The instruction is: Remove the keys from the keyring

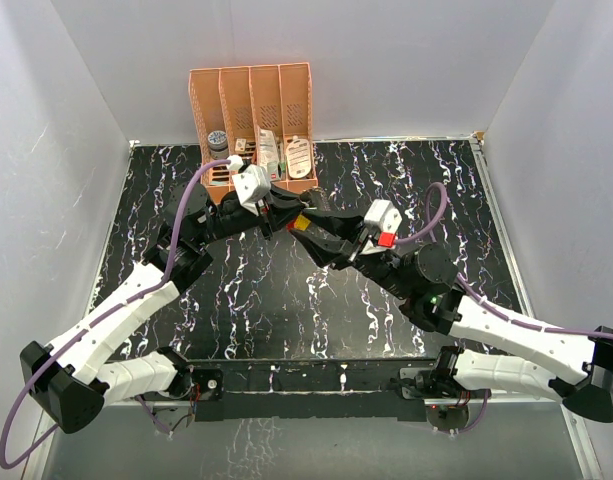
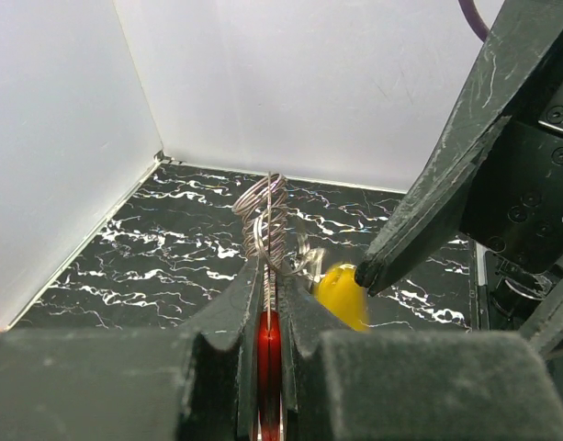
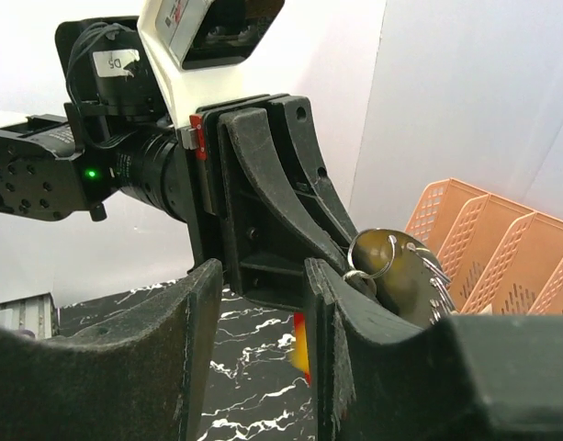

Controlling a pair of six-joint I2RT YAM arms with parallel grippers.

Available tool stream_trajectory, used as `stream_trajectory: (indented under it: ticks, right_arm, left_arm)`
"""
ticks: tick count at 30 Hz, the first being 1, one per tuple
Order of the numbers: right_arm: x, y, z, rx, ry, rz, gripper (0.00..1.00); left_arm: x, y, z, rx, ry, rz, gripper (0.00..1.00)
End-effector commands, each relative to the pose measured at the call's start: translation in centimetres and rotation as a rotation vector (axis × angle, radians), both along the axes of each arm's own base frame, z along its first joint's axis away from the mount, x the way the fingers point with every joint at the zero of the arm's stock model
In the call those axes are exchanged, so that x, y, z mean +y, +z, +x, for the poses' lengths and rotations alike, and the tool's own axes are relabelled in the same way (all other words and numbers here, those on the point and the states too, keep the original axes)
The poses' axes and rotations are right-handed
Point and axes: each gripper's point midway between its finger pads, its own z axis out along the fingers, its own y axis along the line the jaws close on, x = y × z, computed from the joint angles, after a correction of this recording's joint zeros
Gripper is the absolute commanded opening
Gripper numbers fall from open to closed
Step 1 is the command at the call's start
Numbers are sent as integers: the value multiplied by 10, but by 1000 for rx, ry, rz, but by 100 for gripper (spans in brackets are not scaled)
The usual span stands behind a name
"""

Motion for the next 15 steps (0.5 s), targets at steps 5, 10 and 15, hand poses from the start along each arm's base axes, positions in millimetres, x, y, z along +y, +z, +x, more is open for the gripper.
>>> stream_trajectory:
  ticks: [5, 10, 15]
  right_arm:
    - [1, 14, 1, -7, -2, 31, 40]
    - [4, 7, 3, -4, -7, 12, 40]
    - [-3, 19, -3, -16, 2, 3, 36]
  left_arm:
    - [1, 21, -8, -49, -23, -50, 0]
    - [2, 24, -12, -59, -34, -56, 0]
    - [5, 22, -8, -61, -2, -40, 0]
